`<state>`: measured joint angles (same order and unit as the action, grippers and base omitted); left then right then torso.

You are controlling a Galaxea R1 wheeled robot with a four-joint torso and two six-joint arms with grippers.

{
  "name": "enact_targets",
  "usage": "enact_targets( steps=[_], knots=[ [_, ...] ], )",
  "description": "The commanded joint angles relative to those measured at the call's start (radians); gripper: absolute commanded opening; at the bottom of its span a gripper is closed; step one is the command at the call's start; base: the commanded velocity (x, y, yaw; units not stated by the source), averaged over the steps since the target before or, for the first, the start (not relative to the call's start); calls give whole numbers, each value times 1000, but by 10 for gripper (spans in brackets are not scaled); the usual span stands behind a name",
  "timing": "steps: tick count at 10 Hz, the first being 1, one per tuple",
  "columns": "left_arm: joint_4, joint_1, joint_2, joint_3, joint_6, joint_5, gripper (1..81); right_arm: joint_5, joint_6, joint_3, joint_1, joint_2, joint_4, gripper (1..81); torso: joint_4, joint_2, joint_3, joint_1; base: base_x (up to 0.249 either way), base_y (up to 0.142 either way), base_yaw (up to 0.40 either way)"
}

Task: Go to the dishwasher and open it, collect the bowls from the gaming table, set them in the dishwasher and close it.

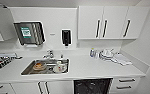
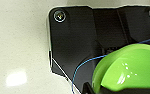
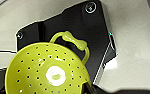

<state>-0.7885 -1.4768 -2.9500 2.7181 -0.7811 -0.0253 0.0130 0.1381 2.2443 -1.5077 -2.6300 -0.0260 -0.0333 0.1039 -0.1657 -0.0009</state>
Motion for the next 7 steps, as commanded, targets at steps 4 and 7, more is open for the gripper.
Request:
enact_targets(
  steps=[4, 7],
  knots=[
    [3, 43, 12, 2, 5, -47, 10, -56, -3, -5, 48, 29, 3, 10, 23, 0, 0, 1, 0, 0, 0],
    [6, 36, 14, 2, 2, -21, 10, -56, -3, -5, 48, 29, 1, 10, 23, 0, 0, 1, 0, 0, 0]
  ],
)
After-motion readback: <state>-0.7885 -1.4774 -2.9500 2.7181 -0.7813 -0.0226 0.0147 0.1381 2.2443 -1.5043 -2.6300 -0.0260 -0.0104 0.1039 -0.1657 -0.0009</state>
